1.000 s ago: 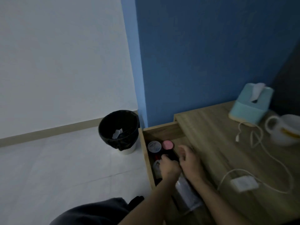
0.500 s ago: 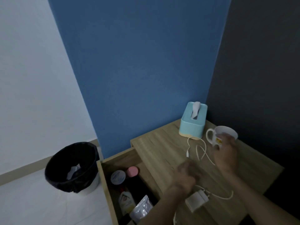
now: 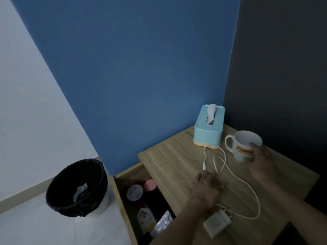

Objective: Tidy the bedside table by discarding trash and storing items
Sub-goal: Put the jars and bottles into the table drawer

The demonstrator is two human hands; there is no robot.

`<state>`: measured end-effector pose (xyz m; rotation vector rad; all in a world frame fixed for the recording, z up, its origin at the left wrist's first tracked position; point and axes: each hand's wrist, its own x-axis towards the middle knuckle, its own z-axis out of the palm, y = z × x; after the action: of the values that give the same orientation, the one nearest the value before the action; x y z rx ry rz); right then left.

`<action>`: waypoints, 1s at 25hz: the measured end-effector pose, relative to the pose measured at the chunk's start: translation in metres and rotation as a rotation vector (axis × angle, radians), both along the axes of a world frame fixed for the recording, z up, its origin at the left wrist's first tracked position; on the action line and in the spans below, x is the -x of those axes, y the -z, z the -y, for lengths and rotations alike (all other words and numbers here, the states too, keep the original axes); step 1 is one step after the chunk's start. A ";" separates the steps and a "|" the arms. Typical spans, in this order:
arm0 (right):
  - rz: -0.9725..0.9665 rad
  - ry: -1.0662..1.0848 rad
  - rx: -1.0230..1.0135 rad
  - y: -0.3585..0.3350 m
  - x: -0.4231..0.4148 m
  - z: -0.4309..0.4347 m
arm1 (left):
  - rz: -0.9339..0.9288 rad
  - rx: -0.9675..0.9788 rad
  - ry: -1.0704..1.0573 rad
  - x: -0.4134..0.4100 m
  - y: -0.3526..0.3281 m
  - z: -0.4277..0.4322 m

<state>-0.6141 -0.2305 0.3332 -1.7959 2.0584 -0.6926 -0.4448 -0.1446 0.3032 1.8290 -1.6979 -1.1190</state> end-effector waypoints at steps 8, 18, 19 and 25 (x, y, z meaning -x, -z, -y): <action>0.011 -0.019 -0.021 -0.010 0.002 -0.005 | -0.222 -0.060 -0.046 -0.011 -0.021 -0.022; 0.006 -0.211 0.037 -0.024 -0.017 -0.086 | 0.024 -0.163 0.120 -0.015 -0.044 -0.081; -0.001 -0.251 0.017 -0.023 -0.019 -0.091 | 0.114 -0.144 0.134 -0.012 -0.043 -0.084; 0.015 -0.238 0.081 -0.042 -0.020 -0.090 | 0.308 -0.107 0.138 -0.005 -0.031 -0.089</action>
<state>-0.5937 -0.1404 0.3752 -2.0309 1.7896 -0.7256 -0.4400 -0.0557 0.3337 2.0645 -1.9966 -1.0413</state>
